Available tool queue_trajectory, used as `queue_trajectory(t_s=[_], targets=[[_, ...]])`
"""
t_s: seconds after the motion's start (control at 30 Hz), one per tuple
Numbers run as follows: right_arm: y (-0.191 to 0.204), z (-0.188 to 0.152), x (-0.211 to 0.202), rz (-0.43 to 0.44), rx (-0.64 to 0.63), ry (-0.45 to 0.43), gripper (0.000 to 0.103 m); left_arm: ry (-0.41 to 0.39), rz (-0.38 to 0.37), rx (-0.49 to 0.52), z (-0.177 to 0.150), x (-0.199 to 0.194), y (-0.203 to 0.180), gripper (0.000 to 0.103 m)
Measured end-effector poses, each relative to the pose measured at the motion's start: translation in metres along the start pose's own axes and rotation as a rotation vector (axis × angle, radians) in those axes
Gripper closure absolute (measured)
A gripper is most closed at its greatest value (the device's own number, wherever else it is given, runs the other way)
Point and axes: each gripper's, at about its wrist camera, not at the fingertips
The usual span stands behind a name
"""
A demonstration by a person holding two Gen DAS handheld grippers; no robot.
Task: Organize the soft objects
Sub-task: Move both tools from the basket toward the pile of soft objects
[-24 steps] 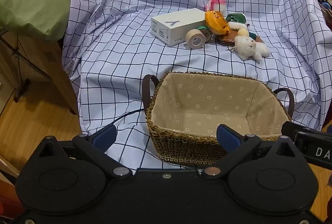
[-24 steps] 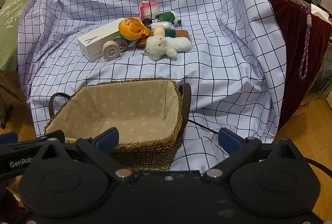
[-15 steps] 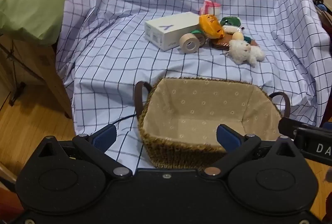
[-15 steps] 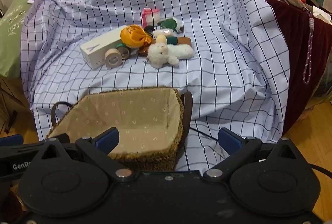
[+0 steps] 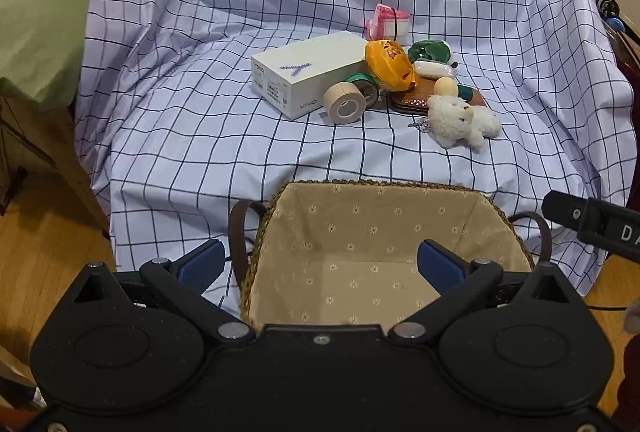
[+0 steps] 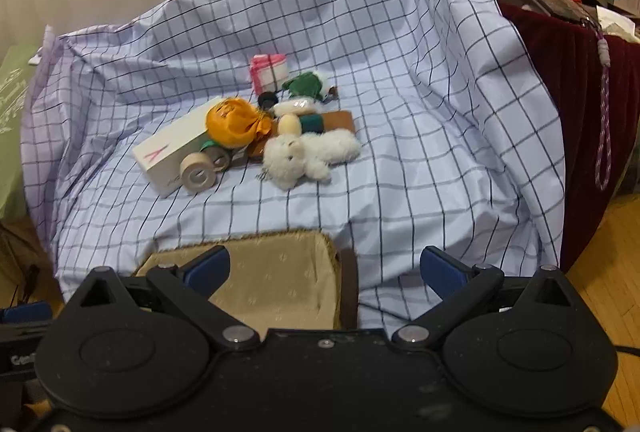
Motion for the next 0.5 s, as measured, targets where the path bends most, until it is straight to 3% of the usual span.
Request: queue_trajectory(t_s=[0.5], targets=[[0.005, 0.050, 0.064, -0.035, -0.025, 0.002, 0.001, -0.005, -0.001, 0.063, 0.058, 0.047, -0.001, 0.004]])
Point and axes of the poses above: each gripper's, at about its wrist camera, not at the fingertips, and x roughly the way its jaws point, y to its left, z to its top, and after that the axes turned 2 degrees about -z, right-handed
